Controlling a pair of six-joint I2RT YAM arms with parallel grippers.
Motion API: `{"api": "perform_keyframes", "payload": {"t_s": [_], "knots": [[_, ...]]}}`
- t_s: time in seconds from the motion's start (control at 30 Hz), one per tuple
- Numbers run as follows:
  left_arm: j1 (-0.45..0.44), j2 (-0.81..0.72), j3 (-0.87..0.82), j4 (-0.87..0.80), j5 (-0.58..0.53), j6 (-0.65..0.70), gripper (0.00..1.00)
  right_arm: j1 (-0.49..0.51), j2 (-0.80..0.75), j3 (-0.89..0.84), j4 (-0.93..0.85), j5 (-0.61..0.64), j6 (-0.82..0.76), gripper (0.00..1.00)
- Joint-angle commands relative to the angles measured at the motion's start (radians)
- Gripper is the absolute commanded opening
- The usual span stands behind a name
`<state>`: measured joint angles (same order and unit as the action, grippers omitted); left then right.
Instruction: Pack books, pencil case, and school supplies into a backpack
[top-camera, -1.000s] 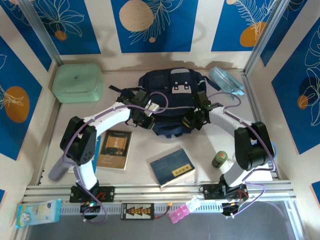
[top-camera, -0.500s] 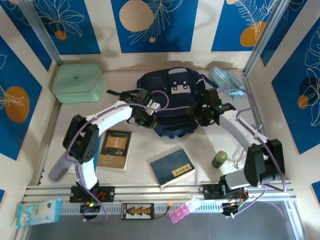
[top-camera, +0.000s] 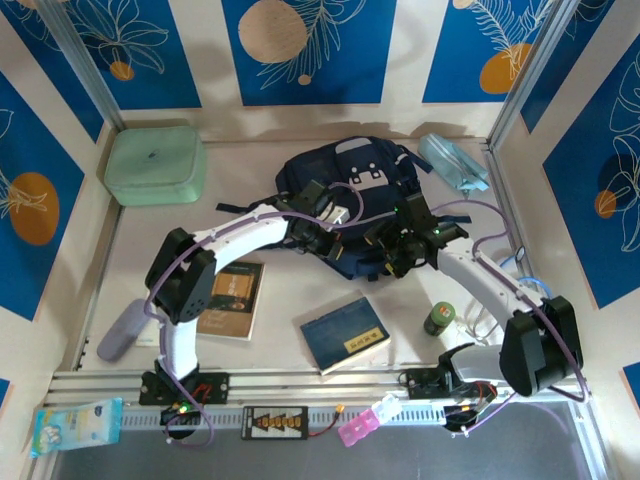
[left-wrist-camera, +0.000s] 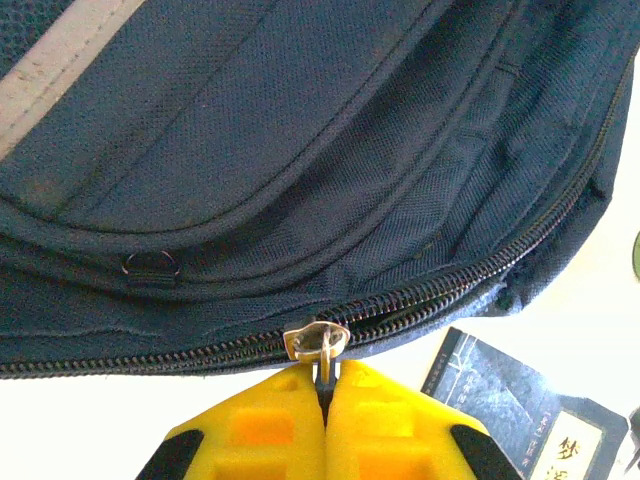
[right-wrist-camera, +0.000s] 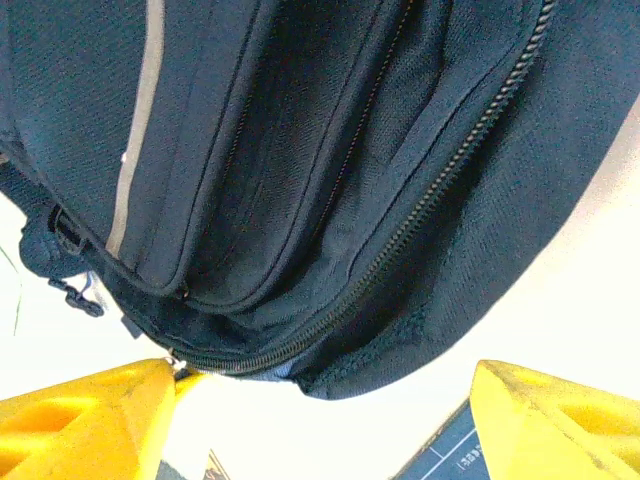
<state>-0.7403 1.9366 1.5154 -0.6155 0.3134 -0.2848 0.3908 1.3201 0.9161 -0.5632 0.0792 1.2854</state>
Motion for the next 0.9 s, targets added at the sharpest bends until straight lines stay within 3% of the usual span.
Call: {"api": "perform_keyframes", "payload": {"t_s": [0.0, 0.37, 0.43, 0.53, 0.67, 0.87], "knots": [[-0.008, 0.005, 0.025, 0.050, 0.034, -0.027, 0.00, 0.015, 0.064, 0.017, 0.017, -0.010, 0.049, 0.78], [-0.008, 0.004, -0.001, 0.042, 0.024, -0.017, 0.00, 0.048, 0.176, 0.025, -0.002, 0.047, 0.109, 0.70], [-0.008, 0.004, 0.000, 0.028, 0.012, -0.005, 0.00, 0.046, 0.198, 0.035, 0.003, 0.042, 0.093, 0.64], [-0.009, 0.005, 0.012, -0.025, -0.054, 0.019, 0.00, 0.046, 0.227, 0.053, -0.002, 0.064, 0.062, 0.46], [-0.007, 0.013, 0.047, -0.148, -0.206, 0.081, 0.00, 0.057, 0.210, 0.058, -0.041, 0.207, 0.043, 0.25], [0.032, 0.007, 0.043, -0.241, -0.357, 0.164, 0.00, 0.057, 0.159, 0.057, -0.081, 0.313, 0.017, 0.18]]}}
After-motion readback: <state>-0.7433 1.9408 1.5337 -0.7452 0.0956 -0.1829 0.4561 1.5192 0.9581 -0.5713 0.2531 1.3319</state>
